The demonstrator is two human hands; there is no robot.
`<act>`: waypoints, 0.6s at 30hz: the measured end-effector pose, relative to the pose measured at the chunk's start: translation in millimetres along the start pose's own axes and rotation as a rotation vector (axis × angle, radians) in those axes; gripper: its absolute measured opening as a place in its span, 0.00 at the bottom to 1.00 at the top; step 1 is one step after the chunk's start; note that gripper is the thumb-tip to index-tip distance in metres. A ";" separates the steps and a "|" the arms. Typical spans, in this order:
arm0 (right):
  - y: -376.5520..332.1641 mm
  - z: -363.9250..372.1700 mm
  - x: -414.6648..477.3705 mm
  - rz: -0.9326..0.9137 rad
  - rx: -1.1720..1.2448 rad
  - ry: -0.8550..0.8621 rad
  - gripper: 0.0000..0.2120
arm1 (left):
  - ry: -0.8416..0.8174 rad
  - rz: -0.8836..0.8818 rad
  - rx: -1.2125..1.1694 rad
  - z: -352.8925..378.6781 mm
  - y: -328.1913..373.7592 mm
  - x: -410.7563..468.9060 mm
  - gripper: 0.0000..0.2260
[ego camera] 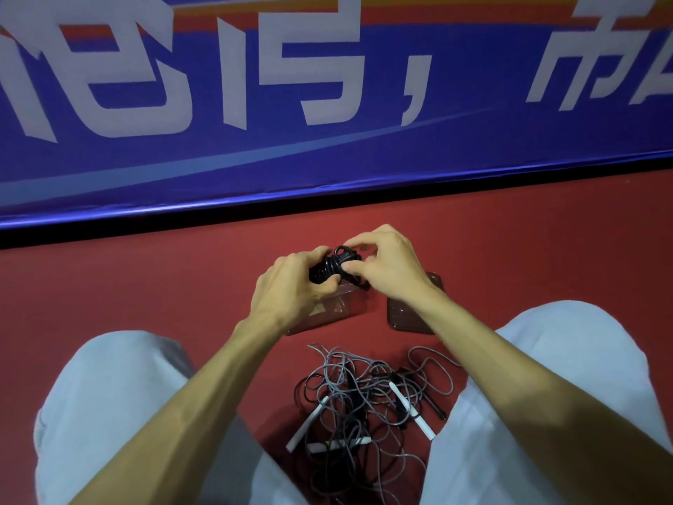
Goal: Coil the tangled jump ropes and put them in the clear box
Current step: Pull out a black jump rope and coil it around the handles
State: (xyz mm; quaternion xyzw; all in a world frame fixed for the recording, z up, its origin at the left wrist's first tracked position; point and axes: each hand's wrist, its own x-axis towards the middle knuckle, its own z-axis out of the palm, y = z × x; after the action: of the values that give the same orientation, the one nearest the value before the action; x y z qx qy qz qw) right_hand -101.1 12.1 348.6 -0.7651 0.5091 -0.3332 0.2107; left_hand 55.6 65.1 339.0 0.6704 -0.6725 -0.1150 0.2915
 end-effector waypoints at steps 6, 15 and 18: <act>3.4 1.7 -1.5 0.015 -0.062 -0.083 0.06 | -0.077 0.076 0.139 7.3 -5.7 3.9 0.18; 6.1 -11.7 9.5 0.123 0.418 0.022 0.09 | -0.345 0.043 0.016 20.3 -31.6 17.1 0.21; 7.7 -14.6 9.8 0.194 0.624 0.059 0.09 | -0.317 0.070 -0.051 22.4 -36.6 19.0 0.24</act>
State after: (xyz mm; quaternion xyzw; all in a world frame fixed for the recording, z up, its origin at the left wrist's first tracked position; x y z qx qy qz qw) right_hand -114.1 0.3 356.5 -0.6016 0.4589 -0.4734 0.4510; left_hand 75.2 38.7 305.5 0.6124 -0.7299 -0.2264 0.2026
